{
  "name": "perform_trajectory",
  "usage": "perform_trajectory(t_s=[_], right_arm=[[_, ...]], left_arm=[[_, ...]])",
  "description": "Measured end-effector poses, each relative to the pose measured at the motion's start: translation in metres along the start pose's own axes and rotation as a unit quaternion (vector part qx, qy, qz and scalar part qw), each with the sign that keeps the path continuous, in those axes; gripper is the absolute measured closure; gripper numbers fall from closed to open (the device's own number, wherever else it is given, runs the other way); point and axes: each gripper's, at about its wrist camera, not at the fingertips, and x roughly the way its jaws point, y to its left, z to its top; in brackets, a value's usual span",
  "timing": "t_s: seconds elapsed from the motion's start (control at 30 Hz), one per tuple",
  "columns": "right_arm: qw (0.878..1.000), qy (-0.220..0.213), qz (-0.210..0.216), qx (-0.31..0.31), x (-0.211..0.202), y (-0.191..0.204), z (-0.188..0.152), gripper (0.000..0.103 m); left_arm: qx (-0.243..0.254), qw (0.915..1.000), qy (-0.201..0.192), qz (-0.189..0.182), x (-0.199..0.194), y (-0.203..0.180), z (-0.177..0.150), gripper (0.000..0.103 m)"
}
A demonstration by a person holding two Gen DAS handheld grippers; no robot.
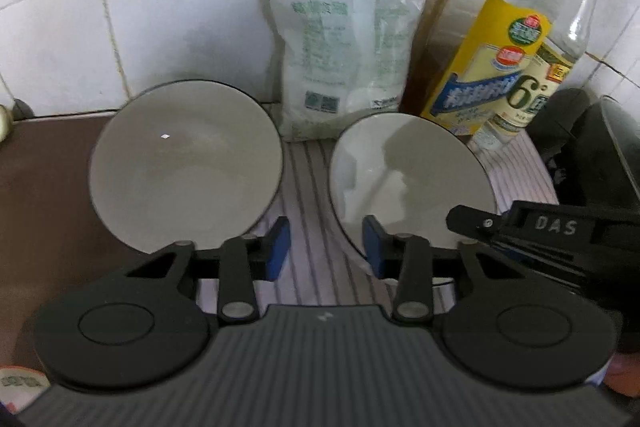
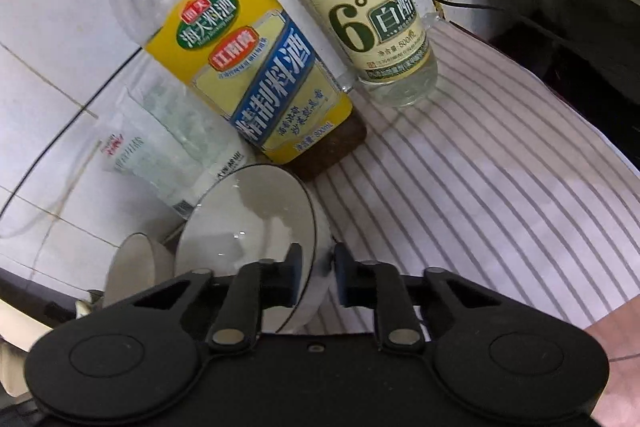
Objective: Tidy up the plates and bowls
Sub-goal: 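Move the left gripper to a white bowl by the wall and grasp its rim, then carry the white bowl over the placed bowl, lower it in and open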
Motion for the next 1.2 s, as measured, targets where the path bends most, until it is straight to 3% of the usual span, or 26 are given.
perform_trajectory(t_s=[0.03, 0.07, 0.27, 0.5, 0.8, 1.2], right_arm=[[1.000, -0.001, 0.004, 0.002, 0.000, -0.002, 0.000, 0.084], [1.000, -0.001, 0.008, 0.005, 0.000, -0.003, 0.000, 0.085], [1.000, -0.007, 0.015, -0.007, -0.012, 0.001, -0.004, 0.085], [0.999, -0.012, 0.036, -0.019, -0.049, 0.005, -0.018, 0.085], [0.998, -0.014, 0.059, -0.016, -0.104, 0.001, -0.040, 0.084], [0.997, -0.020, 0.061, -0.043, -0.158, -0.004, -0.078, 0.083]], left_arm=[[-0.002, 0.9999, 0.001, -0.012, 0.000, 0.000, 0.000, 0.086], [-0.003, 0.9998, 0.005, -0.019, 0.000, -0.001, 0.000, 0.086], [0.010, 0.9998, 0.015, -0.006, -0.011, -0.007, -0.008, 0.086], [0.036, 0.9993, 0.003, 0.006, -0.055, -0.014, -0.016, 0.086], [0.054, 0.9984, -0.017, -0.006, -0.121, -0.031, -0.036, 0.086], [0.063, 0.9980, -0.002, 0.002, -0.171, -0.051, -0.075, 0.086]])
